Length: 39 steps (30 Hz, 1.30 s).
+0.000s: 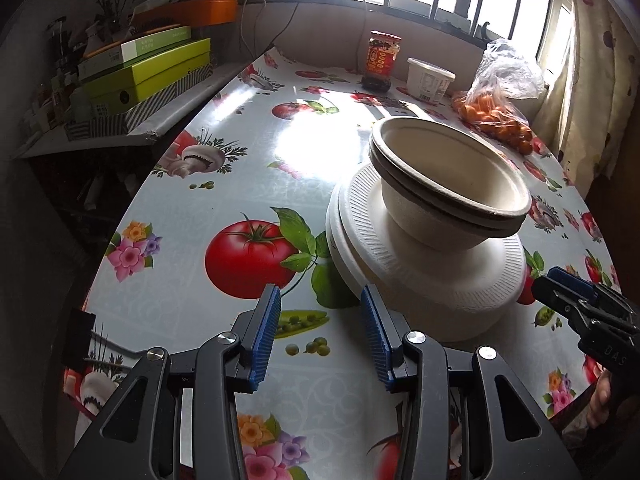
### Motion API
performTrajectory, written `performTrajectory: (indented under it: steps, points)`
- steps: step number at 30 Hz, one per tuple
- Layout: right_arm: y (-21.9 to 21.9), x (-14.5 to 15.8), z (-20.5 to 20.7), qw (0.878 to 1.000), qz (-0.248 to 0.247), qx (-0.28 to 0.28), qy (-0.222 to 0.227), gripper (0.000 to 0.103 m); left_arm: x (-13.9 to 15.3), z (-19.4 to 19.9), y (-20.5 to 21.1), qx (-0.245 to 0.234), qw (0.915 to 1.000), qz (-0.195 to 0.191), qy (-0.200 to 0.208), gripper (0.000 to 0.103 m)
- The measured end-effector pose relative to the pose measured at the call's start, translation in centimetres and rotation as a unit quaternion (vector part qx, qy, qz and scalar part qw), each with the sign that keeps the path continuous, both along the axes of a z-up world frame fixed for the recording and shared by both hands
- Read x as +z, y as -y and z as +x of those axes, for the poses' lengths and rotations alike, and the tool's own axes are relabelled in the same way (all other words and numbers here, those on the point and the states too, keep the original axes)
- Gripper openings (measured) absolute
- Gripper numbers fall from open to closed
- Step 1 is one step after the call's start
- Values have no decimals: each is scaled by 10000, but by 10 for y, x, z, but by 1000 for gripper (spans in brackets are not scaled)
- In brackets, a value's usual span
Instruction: Organize plates and bowls
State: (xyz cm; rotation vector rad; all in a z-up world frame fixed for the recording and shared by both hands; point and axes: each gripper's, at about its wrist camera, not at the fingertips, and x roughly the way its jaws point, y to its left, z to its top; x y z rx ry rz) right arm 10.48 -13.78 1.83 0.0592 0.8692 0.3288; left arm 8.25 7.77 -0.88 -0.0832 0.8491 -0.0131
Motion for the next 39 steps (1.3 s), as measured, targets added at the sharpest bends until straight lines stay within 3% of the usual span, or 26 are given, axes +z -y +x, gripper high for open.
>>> performTrajectory:
  steps: [4, 17, 20, 39]
  points:
    - [-4, -3, -8, 9998, -190, 14, 19, 52, -4, -7, 3, -39, 9999, -102, -73, 43]
    - [-10, -20, -18, 9984, -542, -24, -129, 58, -16, -20, 15, 67, 9995, 278, -163, 43]
    - [-10, -22, -18, 9983, -555, -46, -151, 59, -22, -19, 14, 49, 9993, 220, -289, 43]
    - [-19, -25, -21, 9959, -884, -168, -83, 69, -25, -21, 21, 155, 9992, 324, -158, 51]
